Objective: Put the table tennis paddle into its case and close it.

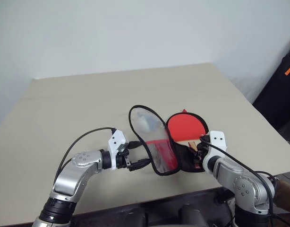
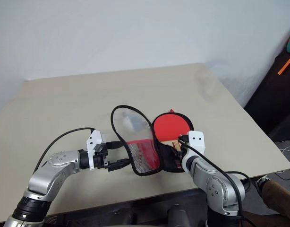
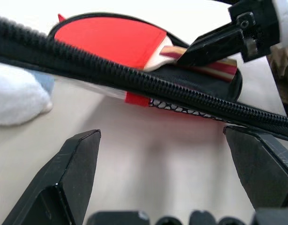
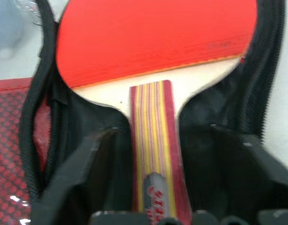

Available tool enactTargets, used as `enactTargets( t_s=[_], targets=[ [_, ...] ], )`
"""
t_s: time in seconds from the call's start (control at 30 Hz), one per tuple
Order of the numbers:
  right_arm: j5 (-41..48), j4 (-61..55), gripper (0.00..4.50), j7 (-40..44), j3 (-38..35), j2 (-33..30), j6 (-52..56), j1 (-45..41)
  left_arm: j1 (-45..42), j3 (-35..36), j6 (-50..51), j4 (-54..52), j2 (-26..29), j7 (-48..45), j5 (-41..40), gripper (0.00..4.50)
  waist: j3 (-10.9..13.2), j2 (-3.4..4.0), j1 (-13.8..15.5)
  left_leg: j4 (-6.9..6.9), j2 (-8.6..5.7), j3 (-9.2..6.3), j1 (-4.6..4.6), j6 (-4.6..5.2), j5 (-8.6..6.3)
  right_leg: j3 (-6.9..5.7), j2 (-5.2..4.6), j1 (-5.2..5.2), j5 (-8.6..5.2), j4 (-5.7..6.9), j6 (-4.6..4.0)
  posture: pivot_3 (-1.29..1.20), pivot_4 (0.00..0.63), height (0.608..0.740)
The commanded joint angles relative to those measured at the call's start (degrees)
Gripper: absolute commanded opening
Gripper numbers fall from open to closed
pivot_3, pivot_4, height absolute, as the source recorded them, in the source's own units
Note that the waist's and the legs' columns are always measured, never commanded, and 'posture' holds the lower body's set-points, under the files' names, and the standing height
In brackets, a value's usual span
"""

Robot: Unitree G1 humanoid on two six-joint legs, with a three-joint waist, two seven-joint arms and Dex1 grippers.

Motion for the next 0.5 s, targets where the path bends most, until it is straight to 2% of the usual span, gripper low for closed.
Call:
enactTargets(
  t_s=[0.03,0.13,0.23,0.3,0.4,0.5],
  targets=[
    [1.8,-3.0,4.49,2.6,-4.3,0.3,-1.7,-0.3,-1.4,0.9,0.7,-2.8,0.3,0.9,-1.2,4.5,0.0,-0.01,0.0,0.0,0.0,0.0,0.0,0.0,0.0,0.0,0.0,0.01,0.0,0.0,0.0,0.0,0.0,0.74],
    [6.2,-6.6,4.49,8.1,-9.2,-1.8,-3.5,-0.2,-1.9,0.4,0.9,-2.9,-0.2,1.0,-1.2,4.5,0.0,0.0,0.1,0.01,-0.02,0.0,-0.02,0.0,0.0,0.0,-0.02,0.0,0.0,-0.01,0.01,0.0,0.0,0.74],
    [15.5,-4.4,4.49,17.9,-14.9,-7.6,2.9,-1.4,-3.0,-0.6,1.0,-2.3,-1.0,0.8,-1.2,4.5,0.0,-0.02,0.0,0.01,-0.01,0.0,-0.01,0.0,0.0,0.0,-0.01,0.01,0.0,-0.02,0.01,0.0,0.0,0.74],
    [16.5,-2.5,4.49,22.2,-18.1,-10.8,-4.3,-2.0,-4.0,-0.6,1.5,-2.1,-2.4,1.1,-2.2,4.5,0.0,-0.01,0.0,0.02,-0.01,0.01,0.01,0.0,0.0,0.0,0.0,0.06,0.0,-0.02,0.0,0.0,0.0,0.74],
    [15.4,1.5,4.49,22.1,-22.3,-12.1,-12.8,-4.6,-5.6,-0.7,2.4,-1.3,-4.9,1.7,-3.2,4.5,0.0,-0.03,0.0,0.02,-0.01,0.01,0.02,0.0,0.0,-0.01,0.0,0.08,-0.01,-0.03,0.01,0.0,0.0,0.74],
    [11.6,8.0,4.49,18.9,-21.0,-12.4,-17.5,-7.9,-9.2,-1.4,5.5,1.6,-10.1,4.0,-5.2,4.5,0.0,-0.07,0.0,0.06,-0.02,0.03,0.04,0.0,0.0,-0.01,0.0,0.13,-0.01,-0.04,0.02,0.0,0.0,0.74]
  ],
)
